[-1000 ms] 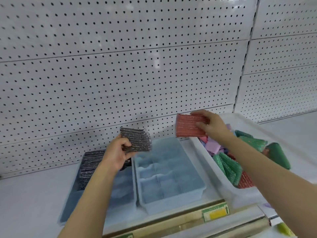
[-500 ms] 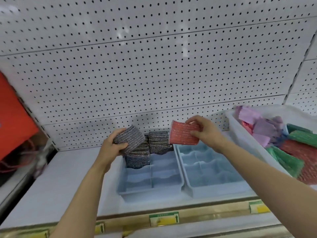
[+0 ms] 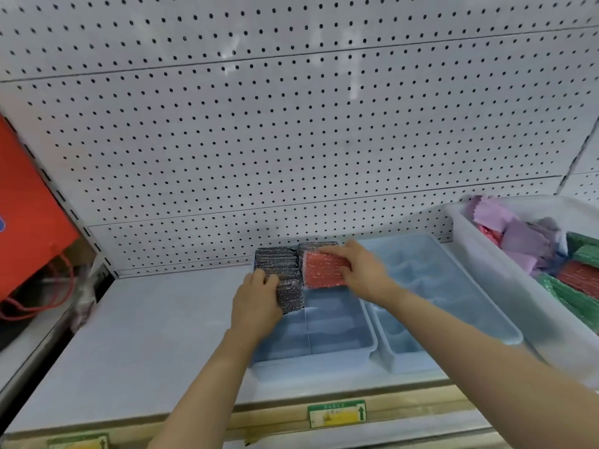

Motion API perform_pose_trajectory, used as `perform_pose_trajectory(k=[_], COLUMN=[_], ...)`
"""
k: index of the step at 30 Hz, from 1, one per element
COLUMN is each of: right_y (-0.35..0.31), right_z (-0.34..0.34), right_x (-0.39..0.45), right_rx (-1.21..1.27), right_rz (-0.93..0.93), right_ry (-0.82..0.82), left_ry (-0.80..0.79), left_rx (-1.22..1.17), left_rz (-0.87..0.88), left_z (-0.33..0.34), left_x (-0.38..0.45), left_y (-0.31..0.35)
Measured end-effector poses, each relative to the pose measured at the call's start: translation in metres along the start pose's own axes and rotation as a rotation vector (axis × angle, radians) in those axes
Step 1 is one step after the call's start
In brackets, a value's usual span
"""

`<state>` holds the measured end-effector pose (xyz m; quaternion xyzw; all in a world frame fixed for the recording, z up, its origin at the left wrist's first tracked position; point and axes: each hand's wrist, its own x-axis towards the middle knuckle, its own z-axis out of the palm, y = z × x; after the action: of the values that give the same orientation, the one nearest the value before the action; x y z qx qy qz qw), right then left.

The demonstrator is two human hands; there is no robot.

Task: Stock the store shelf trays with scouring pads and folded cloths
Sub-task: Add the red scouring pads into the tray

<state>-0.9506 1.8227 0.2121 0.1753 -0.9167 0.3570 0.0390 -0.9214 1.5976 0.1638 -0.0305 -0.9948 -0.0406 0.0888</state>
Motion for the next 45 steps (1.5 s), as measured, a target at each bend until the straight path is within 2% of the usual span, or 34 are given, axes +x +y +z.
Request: perform_pose_trajectory(k=[3,6,8,11,20,24,31,34,36,39,42,45], right_y=[-0.002,-0.006,-0.006,-0.001,0.005,0.028,0.030,0.025,0.022,0.024,0.039,0.059], right_z=[0.016,0.025,0.031,0.036,0.055,0.074,0.082,0.076,0.064,0.032,-0.013,-0.062], right_x=[0.002,0.005,0.008,0.010,0.016,0.012,0.019,0.017,0.015,0.007,-0.008,-0.029], right_rx=[-0.108,-0.143,-0.145,-0.250,-0.696,-0.858,-0.941,-0.831,-0.737,-0.689,-0.684,-0.679], right_rz=[0.032,0.035,0.038,0.042,0.008,-0.026,-0.005,0.023,0.047,0.047,0.080,0.136], right_ry=[-0.046,-0.045,-0.037,-0.040,-0.044,-0.142,-0.169,-0.180,-0.115,0.083,0.266,0.379], left_ry=[0.090,0.147,0.077,-0.047,-0.074,-0.065,-0.113,-0.155,-0.167,-0.116,-0.032,-0.028], left_rx=[0.089,0.023,0.005,-0.001,0.102,0.065,0.043,0.059,0.023,-0.021,-0.033,-0.103], left_rz=[-0.009,0.043,0.119,0.089,0.100,0.069,0.072,0.058,0.019,0.023,0.169,0.323], left_z=[0.006,0.009,0.011,0.016,0.045,0.050,0.046,0.036,0.021,-0.003,-0.020,-0.032], left_x=[-0.004,-0.002,0.002,0.010,0.002,0.002,0.003,0.007,0.016,0.033,0.046,0.057], left_y=[0.006,0.007,0.006,0.007,0.009,0.014,0.015,0.014,0.019,0.044,0.090,0.148])
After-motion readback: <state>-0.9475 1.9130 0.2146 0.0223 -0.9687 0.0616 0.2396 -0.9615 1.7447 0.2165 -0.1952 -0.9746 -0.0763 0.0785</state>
